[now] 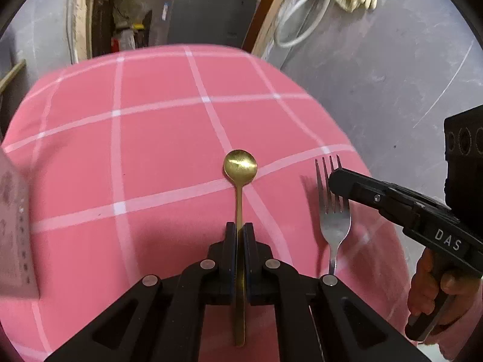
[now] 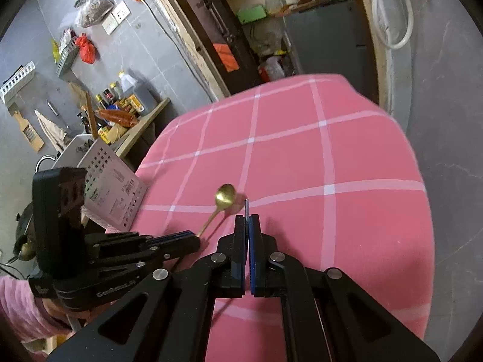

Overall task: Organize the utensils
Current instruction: 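Lift the gold spoon and silver fork and carry both over the white caddy, then open both grippers to drop the spoon and fork into the caddy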

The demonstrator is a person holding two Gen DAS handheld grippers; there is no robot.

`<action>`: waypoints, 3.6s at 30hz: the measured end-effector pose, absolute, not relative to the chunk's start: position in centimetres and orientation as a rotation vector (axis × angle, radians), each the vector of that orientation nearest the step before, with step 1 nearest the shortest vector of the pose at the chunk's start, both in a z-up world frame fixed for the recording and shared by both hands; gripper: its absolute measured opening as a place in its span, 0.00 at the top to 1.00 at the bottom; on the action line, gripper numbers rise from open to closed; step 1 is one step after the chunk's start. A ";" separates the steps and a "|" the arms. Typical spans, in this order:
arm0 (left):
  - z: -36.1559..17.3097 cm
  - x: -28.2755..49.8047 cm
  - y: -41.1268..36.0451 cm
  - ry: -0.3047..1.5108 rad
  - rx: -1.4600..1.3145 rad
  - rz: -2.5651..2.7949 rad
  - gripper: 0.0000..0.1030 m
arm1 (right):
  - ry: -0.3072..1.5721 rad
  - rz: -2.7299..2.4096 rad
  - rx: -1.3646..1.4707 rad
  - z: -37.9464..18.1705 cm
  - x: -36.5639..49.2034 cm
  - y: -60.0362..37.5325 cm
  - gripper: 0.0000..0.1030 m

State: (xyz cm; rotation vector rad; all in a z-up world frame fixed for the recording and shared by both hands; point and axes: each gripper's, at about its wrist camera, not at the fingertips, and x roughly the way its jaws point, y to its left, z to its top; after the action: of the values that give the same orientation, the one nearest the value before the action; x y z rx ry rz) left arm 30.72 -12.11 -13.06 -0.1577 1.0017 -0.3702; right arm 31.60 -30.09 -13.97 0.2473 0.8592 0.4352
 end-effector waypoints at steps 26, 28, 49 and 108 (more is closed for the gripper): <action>3.5 24.7 -2.2 0.490 -0.162 -0.310 0.96 | 0.406 0.291 0.075 5.2 26.6 -21.8 0.98; 4.7 24.4 -1.2 0.455 -0.170 -0.302 0.96 | 0.377 0.299 0.063 6.4 26.7 -20.3 0.98; 6.2 25.6 10.2 0.284 -0.311 -0.179 0.96 | 0.160 0.383 0.008 11.1 27.7 -9.3 0.98; -2.3 24.1 10.2 0.231 -0.368 -0.206 0.95 | 0.258 0.473 -0.050 2.0 29.6 -6.6 0.97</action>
State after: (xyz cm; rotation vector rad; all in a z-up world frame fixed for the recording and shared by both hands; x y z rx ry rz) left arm 24.06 10.16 -2.32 -0.3678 0.2313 -0.2056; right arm 29.55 -6.64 1.96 -0.0505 0.2578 0.4731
